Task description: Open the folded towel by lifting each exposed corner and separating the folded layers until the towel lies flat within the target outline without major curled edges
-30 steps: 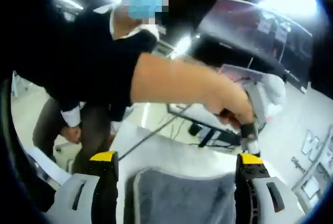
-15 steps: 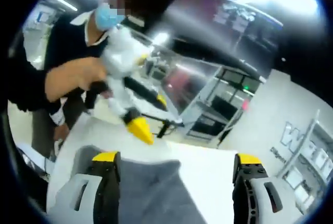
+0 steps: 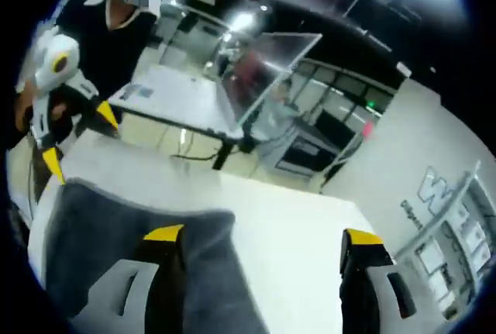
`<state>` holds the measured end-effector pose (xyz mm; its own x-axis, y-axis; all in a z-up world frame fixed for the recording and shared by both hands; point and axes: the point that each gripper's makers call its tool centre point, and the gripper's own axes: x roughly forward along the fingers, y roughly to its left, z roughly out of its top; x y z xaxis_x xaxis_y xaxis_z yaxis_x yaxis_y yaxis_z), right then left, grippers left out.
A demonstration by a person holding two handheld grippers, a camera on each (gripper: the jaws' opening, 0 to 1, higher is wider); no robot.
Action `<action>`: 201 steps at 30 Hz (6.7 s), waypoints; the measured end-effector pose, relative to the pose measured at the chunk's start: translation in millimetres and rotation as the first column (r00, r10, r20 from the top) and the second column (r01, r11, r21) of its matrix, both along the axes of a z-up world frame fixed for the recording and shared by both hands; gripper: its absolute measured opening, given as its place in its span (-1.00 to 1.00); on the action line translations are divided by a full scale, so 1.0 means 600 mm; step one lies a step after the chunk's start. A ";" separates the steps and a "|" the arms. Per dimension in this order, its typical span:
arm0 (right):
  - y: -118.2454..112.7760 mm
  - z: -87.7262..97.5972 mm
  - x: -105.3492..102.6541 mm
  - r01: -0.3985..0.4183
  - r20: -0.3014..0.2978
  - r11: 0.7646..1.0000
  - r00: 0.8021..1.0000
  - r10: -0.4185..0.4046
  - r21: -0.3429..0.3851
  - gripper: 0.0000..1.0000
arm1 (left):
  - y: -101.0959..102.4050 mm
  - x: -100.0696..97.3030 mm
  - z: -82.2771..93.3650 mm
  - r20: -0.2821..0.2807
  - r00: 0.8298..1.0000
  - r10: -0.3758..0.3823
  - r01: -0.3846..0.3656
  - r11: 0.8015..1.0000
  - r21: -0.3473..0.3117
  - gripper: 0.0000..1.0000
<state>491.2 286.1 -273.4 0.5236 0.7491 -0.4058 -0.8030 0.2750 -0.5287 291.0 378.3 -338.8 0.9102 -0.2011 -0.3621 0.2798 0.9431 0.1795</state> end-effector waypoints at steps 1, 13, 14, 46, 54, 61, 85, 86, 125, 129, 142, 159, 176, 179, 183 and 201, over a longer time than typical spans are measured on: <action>0.008 -0.007 0.011 -0.006 -0.001 1.000 1.000 0.006 -0.008 0.52 | -0.001 -0.003 -0.001 0.001 1.000 0.002 -0.002 1.000 -0.001 0.28; 0.057 -0.109 0.091 -0.109 -0.134 0.983 0.987 0.089 -0.149 0.28 | -0.021 -0.032 -0.047 -0.059 0.998 0.020 -0.028 0.989 -0.146 0.12; 0.061 -0.113 0.094 -0.115 -0.142 0.982 0.985 0.094 -0.151 0.26 | -0.023 -0.032 -0.051 -0.064 0.998 0.021 -0.031 0.986 -0.163 0.08; 0.143 -0.239 0.087 -0.255 -0.329 0.937 0.929 0.170 -0.237 -1.00 | -0.033 -0.026 -0.118 -0.172 0.984 0.036 -0.082 0.960 -0.269 -0.95; 0.148 -0.239 0.110 -0.224 -0.248 0.936 0.956 0.158 -0.271 -1.00 | -0.005 -0.015 -0.117 -0.152 0.986 0.067 -0.105 0.962 -0.254 -0.95; 0.141 -0.220 0.140 -0.157 -0.173 0.960 0.978 0.118 -0.233 -0.76 | 0.009 0.005 -0.120 -0.137 0.986 0.097 -0.130 0.956 -0.263 -0.95; -0.120 0.011 0.123 0.184 -0.110 0.977 0.979 -0.172 0.109 0.99 | -0.030 0.036 0.067 0.218 0.974 0.067 -0.038 0.990 -0.136 0.99; -0.139 0.017 0.114 0.185 -0.114 0.976 0.978 -0.172 0.117 0.99 | -0.032 0.042 0.071 0.218 0.974 0.061 -0.033 0.991 -0.128 0.99; -0.889 0.050 0.012 0.668 -0.137 0.712 0.743 -0.656 0.217 0.88 | -0.093 0.299 0.104 -0.011 0.996 -0.089 0.089 0.996 -0.025 0.63; -0.889 0.053 0.017 0.664 -0.135 0.715 0.746 -0.652 0.219 0.87 | -0.078 0.321 0.104 -0.023 0.998 -0.050 0.050 0.998 0.029 0.61; -0.873 0.051 0.051 0.643 -0.135 0.736 0.765 -0.630 0.211 0.84 | -0.069 0.364 0.101 -0.056 0.998 -0.025 0.028 0.998 0.054 0.55; -0.887 0.008 0.061 0.648 -0.263 0.751 0.752 -0.604 0.128 1.00 | -0.056 0.407 0.063 -0.164 0.986 -0.027 0.057 0.982 0.181 0.85; -0.917 0.000 0.130 0.636 -0.255 0.769 0.757 -0.602 0.072 0.99 | -0.040 0.422 0.004 -0.359 0.933 0.017 0.136 0.908 0.396 0.76; -0.920 -0.012 0.137 0.630 -0.263 0.775 0.757 -0.598 0.051 0.99 | -0.037 0.426 -0.022 -0.423 0.906 0.006 0.189 0.889 0.416 0.72; -0.912 -0.032 0.130 0.615 -0.259 0.789 0.763 -0.593 0.006 0.96 | -0.039 0.436 -0.028 -0.445 0.895 -0.018 0.249 0.849 0.465 0.51; -0.897 -0.113 0.134 0.440 -0.270 0.869 0.829 -0.490 -0.227 0.24 | -0.004 0.493 -0.076 -0.596 0.799 -0.077 0.509 0.614 0.603 0.20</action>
<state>571.3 -252.0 -341.0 0.6231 0.3660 -0.6912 -0.7275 0.5957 -0.3404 586.8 375.9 -384.4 0.5092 0.0909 -0.8558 0.7612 0.4164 0.4971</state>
